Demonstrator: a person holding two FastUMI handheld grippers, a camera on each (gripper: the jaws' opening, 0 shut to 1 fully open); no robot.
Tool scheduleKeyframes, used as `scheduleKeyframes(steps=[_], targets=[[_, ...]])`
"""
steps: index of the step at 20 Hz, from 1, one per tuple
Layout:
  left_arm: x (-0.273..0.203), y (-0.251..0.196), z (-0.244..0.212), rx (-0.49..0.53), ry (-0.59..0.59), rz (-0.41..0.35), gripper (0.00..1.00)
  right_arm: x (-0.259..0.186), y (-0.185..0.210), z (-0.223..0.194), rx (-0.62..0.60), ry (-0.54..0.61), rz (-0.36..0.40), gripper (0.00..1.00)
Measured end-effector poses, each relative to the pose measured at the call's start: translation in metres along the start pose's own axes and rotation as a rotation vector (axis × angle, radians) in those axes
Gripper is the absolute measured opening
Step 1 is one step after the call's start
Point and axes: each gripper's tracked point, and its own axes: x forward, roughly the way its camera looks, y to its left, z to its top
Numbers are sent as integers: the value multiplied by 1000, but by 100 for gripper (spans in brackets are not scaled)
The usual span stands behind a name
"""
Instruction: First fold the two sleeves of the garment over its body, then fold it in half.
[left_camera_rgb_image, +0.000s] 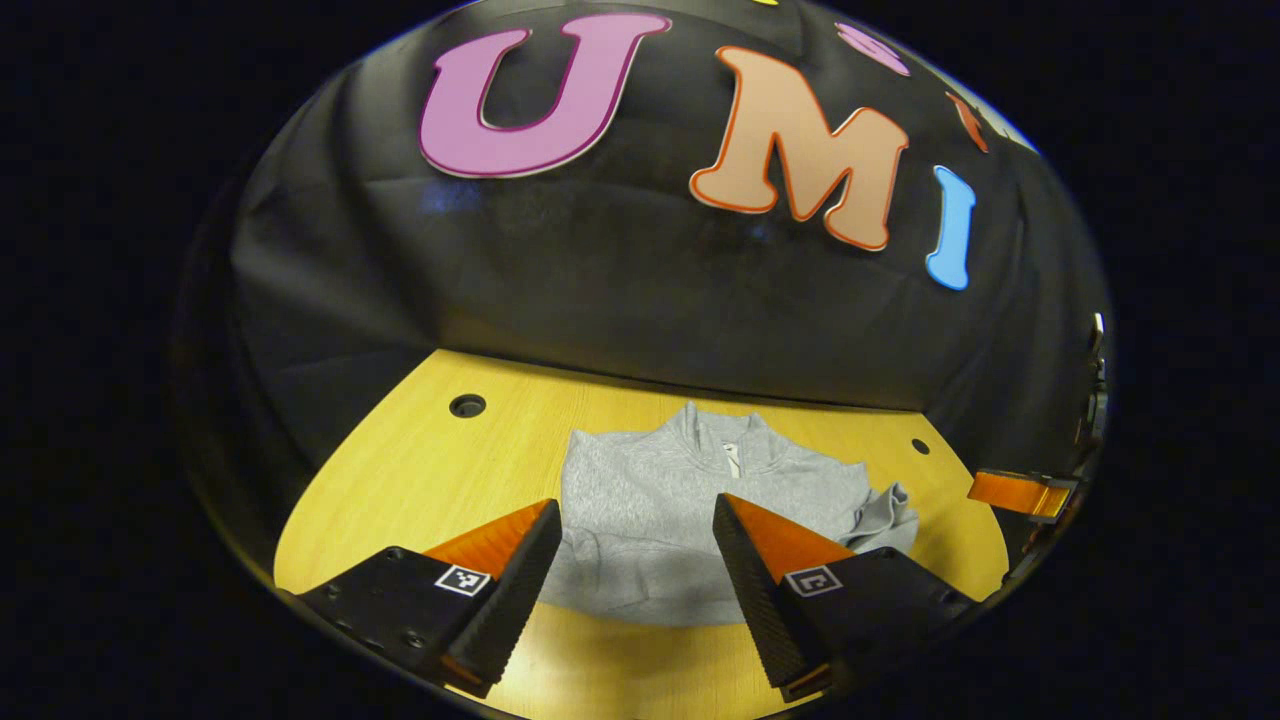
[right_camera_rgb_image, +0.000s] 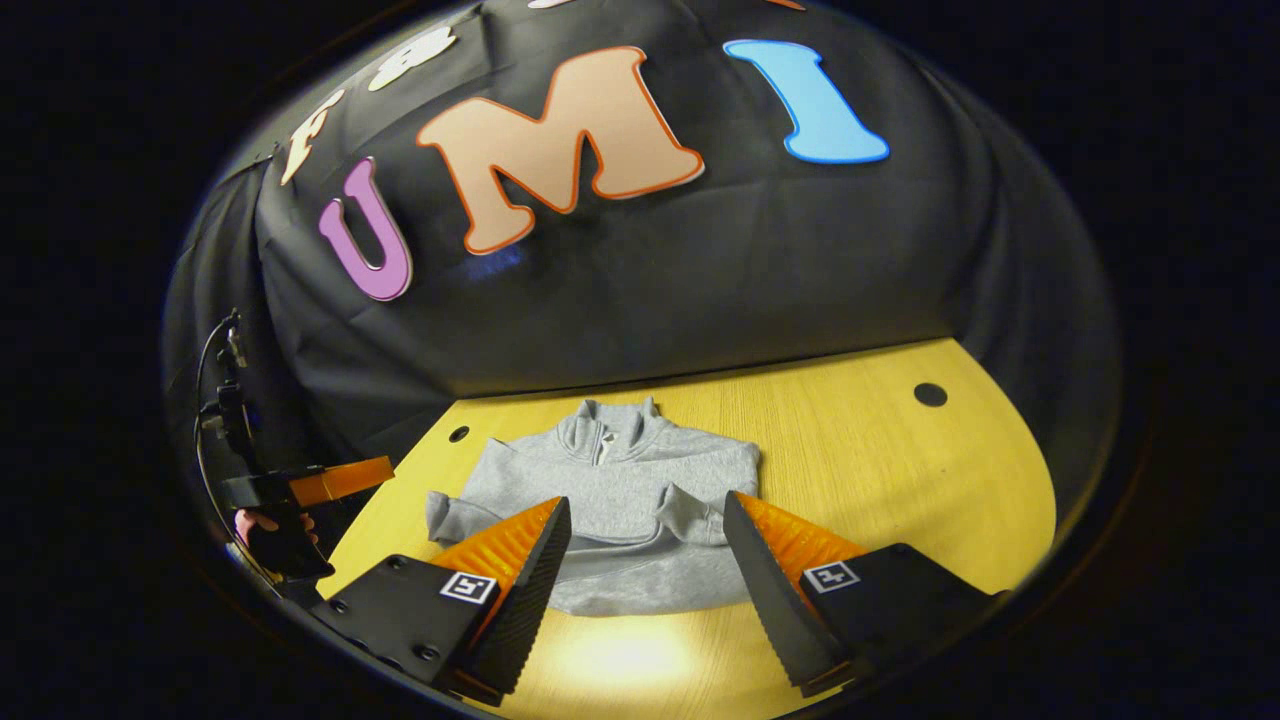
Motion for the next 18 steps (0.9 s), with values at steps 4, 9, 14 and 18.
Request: scheduleKeyframes(steps=[4,9,14,18], targets=[[-54,-12,2,47,-26,-22,91,-61,14,1,-17,-53,13,95],[-114,-25,-29,82,-28,-4,90,-123,26,-31,-2,-51,6,95],[-136,-42,-67,48,55,21,90,-158,31,-70,41,-17,0,95],[-136,-51,-65,48,34,42,90,-175,21,-76,54,-25,2,95]])
